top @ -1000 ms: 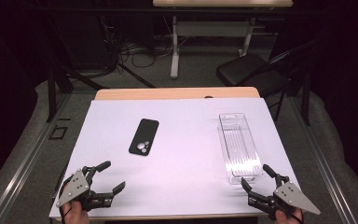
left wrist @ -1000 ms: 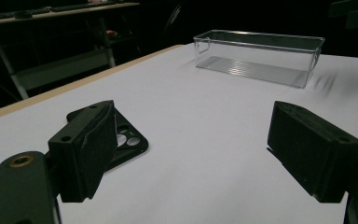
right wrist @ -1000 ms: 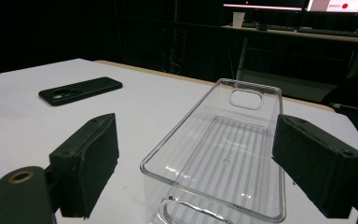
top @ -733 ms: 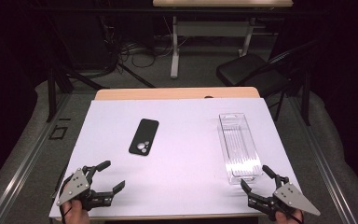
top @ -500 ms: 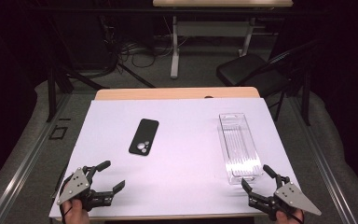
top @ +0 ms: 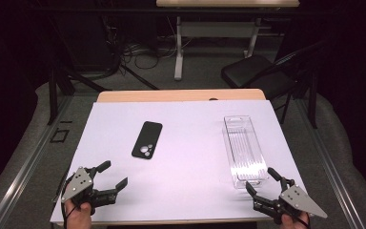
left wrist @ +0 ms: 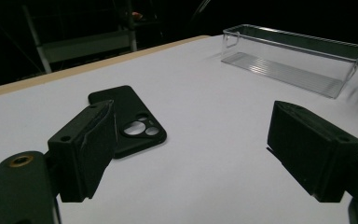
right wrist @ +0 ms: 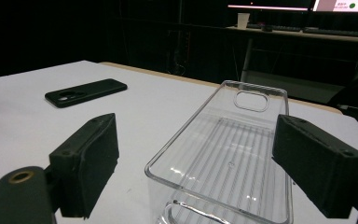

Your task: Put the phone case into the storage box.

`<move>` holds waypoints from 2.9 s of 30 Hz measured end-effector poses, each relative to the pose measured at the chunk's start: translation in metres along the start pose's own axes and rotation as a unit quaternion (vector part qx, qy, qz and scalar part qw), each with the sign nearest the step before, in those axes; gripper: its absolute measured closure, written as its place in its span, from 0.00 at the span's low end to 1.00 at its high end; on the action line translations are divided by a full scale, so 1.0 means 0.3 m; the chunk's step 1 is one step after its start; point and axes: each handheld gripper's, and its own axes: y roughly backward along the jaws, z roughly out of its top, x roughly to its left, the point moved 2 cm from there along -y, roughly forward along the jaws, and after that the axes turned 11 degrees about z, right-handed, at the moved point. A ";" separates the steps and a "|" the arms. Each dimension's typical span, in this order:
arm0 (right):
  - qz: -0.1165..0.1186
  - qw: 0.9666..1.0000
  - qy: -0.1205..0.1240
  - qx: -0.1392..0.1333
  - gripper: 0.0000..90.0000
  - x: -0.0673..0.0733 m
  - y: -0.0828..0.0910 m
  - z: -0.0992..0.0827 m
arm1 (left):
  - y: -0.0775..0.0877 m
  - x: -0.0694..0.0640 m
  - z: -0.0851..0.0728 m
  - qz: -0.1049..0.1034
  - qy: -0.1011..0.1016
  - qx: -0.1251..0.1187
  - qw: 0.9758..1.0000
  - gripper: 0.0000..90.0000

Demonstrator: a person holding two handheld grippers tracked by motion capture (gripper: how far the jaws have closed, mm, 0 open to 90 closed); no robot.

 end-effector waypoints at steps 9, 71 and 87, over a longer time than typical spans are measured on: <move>-0.001 1.000 0.003 0.003 0.15 0.005 0.004 0.000 | -0.020 -0.003 0.001 0.021 0.002 0.017 1.000 0.18; -0.012 1.000 0.001 0.007 0.15 -0.010 0.006 -0.003 | -0.440 0.088 0.394 0.060 0.034 0.238 0.969 0.18; -0.009 1.000 0.000 0.012 0.15 -0.013 0.002 -0.007 | -0.564 0.110 0.391 0.076 0.049 0.284 0.954 0.18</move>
